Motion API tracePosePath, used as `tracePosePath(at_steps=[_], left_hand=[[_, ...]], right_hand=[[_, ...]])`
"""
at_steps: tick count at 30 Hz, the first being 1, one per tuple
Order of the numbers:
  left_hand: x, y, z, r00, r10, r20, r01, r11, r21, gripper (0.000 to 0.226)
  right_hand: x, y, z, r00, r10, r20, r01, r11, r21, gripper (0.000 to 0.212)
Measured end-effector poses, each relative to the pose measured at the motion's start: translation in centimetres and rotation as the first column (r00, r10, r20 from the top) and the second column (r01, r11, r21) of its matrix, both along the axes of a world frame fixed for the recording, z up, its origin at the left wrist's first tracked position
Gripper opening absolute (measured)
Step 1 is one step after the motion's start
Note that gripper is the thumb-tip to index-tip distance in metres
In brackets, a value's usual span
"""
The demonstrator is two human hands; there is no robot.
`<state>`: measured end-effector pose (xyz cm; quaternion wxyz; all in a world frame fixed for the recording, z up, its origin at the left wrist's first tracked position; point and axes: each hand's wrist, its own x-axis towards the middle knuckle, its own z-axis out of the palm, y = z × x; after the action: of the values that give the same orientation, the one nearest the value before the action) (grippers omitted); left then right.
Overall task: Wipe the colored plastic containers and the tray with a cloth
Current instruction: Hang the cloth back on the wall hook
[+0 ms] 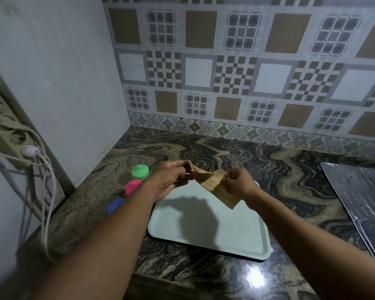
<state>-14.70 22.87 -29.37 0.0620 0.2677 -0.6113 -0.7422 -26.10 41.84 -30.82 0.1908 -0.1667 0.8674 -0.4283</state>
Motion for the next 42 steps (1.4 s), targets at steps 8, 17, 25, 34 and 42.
tracePosePath(at_steps=[8,17,25,34,42], left_hand=[[-0.2,-1.6,2.2,0.988,0.145,0.062,-0.101,0.885,-0.455,0.005],[0.8,-4.1,5.1,0.973,0.192,0.125,-0.108,0.865,-0.489,0.014],[2.9,-5.7,9.7,0.932,0.363,0.003,-0.298,0.769,-0.566,0.019],[10.6,-7.5,14.8,0.876,0.48,0.047,-0.319,0.65,-0.69,0.02],[14.8,-12.5,18.7,0.716,0.695,-0.057,-0.402,0.344,-0.848,0.035]], right_hand=[[-1.6,-1.0,2.5,0.932,0.338,-0.13,-0.301,0.923,0.241,0.016],[-3.3,-5.2,6.4,0.791,0.559,-0.25,-0.505,0.826,0.25,0.015],[-4.8,-9.9,9.2,0.623,0.725,-0.294,-0.702,0.684,0.198,0.07],[-2.0,-16.8,13.2,0.256,0.805,-0.535,-0.808,0.482,0.338,0.008],[0.2,-24.9,19.4,0.334,0.796,-0.505,-0.894,0.437,0.097,0.02]])
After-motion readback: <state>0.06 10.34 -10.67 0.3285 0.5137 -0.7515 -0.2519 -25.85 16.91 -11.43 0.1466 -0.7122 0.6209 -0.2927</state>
